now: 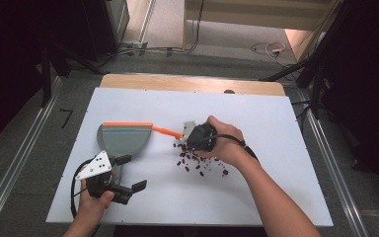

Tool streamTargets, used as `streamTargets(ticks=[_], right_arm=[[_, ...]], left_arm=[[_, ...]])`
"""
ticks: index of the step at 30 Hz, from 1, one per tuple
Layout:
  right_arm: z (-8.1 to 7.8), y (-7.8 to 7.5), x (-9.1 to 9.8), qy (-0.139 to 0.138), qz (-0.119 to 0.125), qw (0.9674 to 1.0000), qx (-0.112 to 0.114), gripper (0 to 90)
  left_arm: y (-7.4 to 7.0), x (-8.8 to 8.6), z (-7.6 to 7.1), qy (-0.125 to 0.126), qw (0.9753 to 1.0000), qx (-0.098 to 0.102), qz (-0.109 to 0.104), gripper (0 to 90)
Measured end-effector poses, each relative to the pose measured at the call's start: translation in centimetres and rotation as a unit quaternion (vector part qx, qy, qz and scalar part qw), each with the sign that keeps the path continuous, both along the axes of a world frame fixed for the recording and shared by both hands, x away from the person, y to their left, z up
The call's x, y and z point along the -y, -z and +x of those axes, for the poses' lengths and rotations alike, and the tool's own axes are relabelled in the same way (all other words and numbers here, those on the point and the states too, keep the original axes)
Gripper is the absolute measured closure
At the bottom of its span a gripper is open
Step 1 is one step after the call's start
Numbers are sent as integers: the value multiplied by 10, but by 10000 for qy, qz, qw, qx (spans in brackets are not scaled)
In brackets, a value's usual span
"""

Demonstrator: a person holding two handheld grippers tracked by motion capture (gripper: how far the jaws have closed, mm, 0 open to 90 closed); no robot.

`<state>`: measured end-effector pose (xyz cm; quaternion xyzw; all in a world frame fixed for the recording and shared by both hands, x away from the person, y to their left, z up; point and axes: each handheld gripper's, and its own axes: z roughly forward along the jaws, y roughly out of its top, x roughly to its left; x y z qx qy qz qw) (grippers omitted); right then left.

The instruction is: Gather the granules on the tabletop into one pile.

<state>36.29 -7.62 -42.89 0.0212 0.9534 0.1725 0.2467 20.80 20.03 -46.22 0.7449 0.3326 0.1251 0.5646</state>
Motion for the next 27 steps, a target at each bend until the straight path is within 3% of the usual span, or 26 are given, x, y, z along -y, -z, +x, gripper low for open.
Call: streamTargets(ticks=[5,9,13,19,27], right_arm=[[9,-7,-4,115,83,9997,176,690],[14,-2,-22,3,-128,9996,259,690],[17,9,-37,-69,-320,9993,187,690],[0,17,-40,-382,-567,9977,39,687],[-18,15,-25,-659,-511,9963,-196,687]], left_arm=[[1,0,1,1,10000,-6,9,8],[1,0,1,1,10000,-6,34,8],[0,-2,0,-25,10000,-3,39,8],[0,-5,1,-31,10000,7,18,8],[0,-2,0,-25,10000,17,15,12]])
